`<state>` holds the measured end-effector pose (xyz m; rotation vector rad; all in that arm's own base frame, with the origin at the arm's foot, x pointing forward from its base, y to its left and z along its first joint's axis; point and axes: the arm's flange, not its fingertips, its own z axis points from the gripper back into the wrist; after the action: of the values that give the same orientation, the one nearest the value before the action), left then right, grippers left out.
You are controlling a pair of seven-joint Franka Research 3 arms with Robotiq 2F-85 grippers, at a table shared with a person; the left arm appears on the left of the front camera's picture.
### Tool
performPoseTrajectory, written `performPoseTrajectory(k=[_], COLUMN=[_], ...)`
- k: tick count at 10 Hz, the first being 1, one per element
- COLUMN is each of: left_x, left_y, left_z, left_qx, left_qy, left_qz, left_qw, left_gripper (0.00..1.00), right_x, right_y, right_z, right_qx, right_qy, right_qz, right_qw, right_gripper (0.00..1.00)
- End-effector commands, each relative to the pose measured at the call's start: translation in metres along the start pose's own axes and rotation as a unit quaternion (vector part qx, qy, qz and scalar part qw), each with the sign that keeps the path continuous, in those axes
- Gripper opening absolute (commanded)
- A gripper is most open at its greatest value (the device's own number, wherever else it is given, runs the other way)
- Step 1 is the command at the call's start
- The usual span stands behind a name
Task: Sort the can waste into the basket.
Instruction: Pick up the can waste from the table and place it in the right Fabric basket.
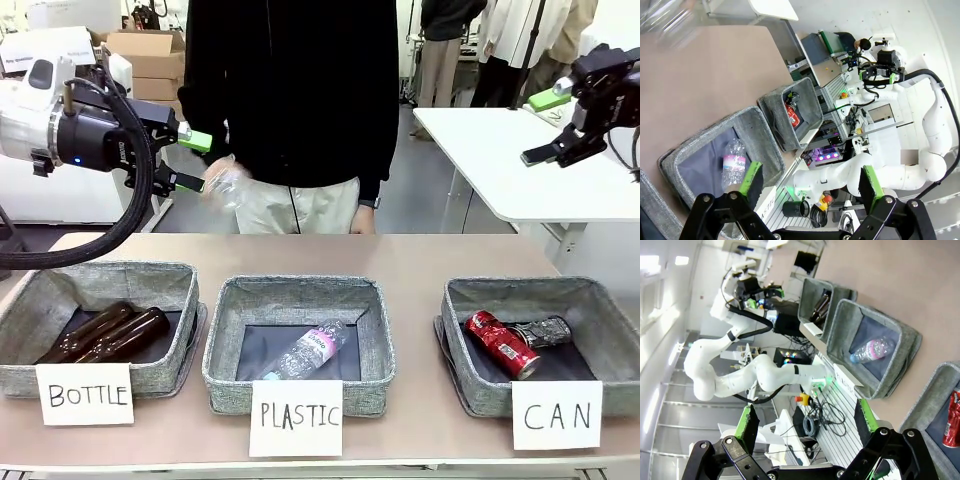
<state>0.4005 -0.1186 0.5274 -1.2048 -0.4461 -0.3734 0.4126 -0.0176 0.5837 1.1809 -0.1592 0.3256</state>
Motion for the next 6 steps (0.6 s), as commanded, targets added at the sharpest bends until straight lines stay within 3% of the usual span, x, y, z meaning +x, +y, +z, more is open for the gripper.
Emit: performPoseTrajectory(k=[1, 6], left_x=[0.0008, 0.0008], left_y=[-0.0004, -0.0004], left_z=[0.0016, 0.0016], left_qx=[0.0, 0.0], left_qy=[-0.003, -0.003], left_qz=[-0.002, -0.002], left_qw=[1.0, 1.0], left_gripper=[1.0, 1.0], right_x=[-0.0021, -0.0021], right_y=[0.0007, 0.0007], right_z=[-0.0014, -0.0014], right_qx=[-0.005, -0.005], right_qy=[0.004, 0.004], right_qz=[0.01, 0.01], right_qw=[1.0, 1.0], right_gripper=[1.0, 1.0])
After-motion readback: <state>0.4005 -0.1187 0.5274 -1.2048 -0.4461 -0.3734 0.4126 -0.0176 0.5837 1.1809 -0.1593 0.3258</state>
